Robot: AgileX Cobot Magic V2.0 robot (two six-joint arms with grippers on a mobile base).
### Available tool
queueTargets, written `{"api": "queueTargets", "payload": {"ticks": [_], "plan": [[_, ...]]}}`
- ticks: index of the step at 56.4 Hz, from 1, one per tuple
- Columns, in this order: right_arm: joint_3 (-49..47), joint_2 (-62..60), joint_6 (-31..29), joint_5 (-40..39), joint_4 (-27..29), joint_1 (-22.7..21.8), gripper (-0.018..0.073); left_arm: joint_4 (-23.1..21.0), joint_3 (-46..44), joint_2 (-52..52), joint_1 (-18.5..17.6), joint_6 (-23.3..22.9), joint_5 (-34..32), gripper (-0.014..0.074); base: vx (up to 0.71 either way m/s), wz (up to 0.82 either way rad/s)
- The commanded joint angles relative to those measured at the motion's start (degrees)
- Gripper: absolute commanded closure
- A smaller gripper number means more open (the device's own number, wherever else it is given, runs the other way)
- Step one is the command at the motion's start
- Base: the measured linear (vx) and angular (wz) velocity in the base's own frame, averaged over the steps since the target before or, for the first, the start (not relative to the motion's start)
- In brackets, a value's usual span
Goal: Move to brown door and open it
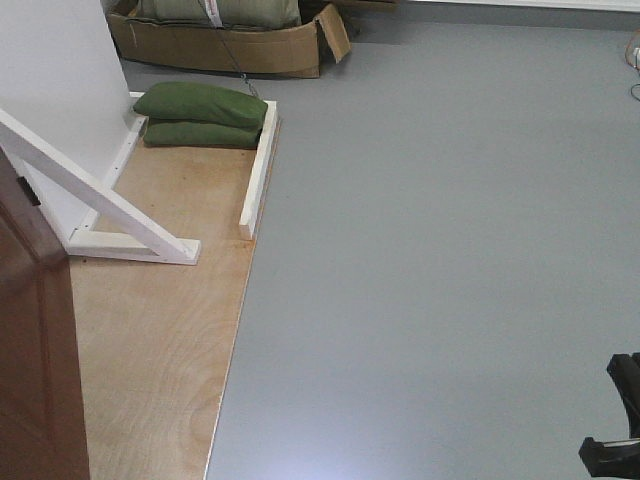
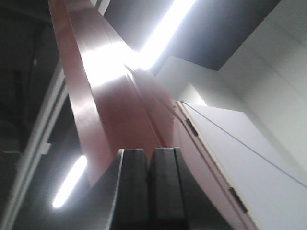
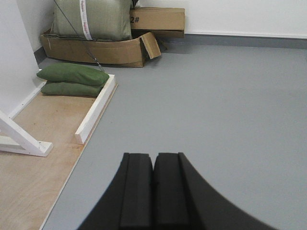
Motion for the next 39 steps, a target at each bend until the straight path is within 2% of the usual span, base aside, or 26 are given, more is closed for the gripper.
{"api": "queueTargets", "payload": {"ticks": [1, 9, 15, 20, 22, 26, 29, 32, 34, 39], "plan": [[0.25, -0.32, -0.51, -4.4, -0.36, 0.13, 0.0559, -6.36, -3.35, 2.35, 0.01, 10.26, -3.95, 0.046, 0.0, 0.0], [0.25, -0.32, -0.51, -4.4, -0.36, 0.13, 0.0559, -25.45, -3.36, 3.15, 0.01, 20.95, -8.73, 0.046, 0.0, 0.0], [0.25, -0.32, -0.51, -4.4, -0.36, 0.13, 0.0559, -38.84, -3.36, 3.65, 0.01, 31.14, -13.82, 0.046, 0.0, 0.0], [0.25, -0.32, -0.51, -4.4, -0.36, 0.13, 0.0559, -52.48, -3.36, 3.7, 0.01, 42.24, -25.09, 0.046, 0.0, 0.0], [0.25, -0.32, -0.51, -4.4, -0.36, 0.13, 0.0559, -58.12, -3.36, 3.7, 0.01, 48.65, -32.71, 0.046, 0.0, 0.0], [0.25, -0.32, -0.51, -4.4, -0.36, 0.13, 0.0559, -67.74, -3.36, 3.78, -0.05, 57.99, -46.23, 0.046, 0.0, 0.0], [0.25, -0.32, -0.51, -4.4, -0.36, 0.13, 0.0559, -72.66, -3.36, 4.41, -0.52, 62.94, -56.46, 0.046, 0.0, 0.0], [0.25, -0.32, -0.51, -4.4, -0.36, 0.13, 0.0559, -75.21, -3.36, 5.48, -1.25, 65.12, -64.55, 0.046, 0.0, 0.0], [0.25, -0.32, -0.51, -4.4, -0.36, 0.13, 0.0559, -75.8, -3.36, 6.25, -1.83, 65.58, -67.28, 0.046, 0.0, 0.0], [0.25, -0.32, -0.45, -4.4, -0.36, 0.13, 0.0559, -76.18, -3.36, 7.82, -2.59, 67.11, -66.95, 0.046, 0.0, 0.0]]}}
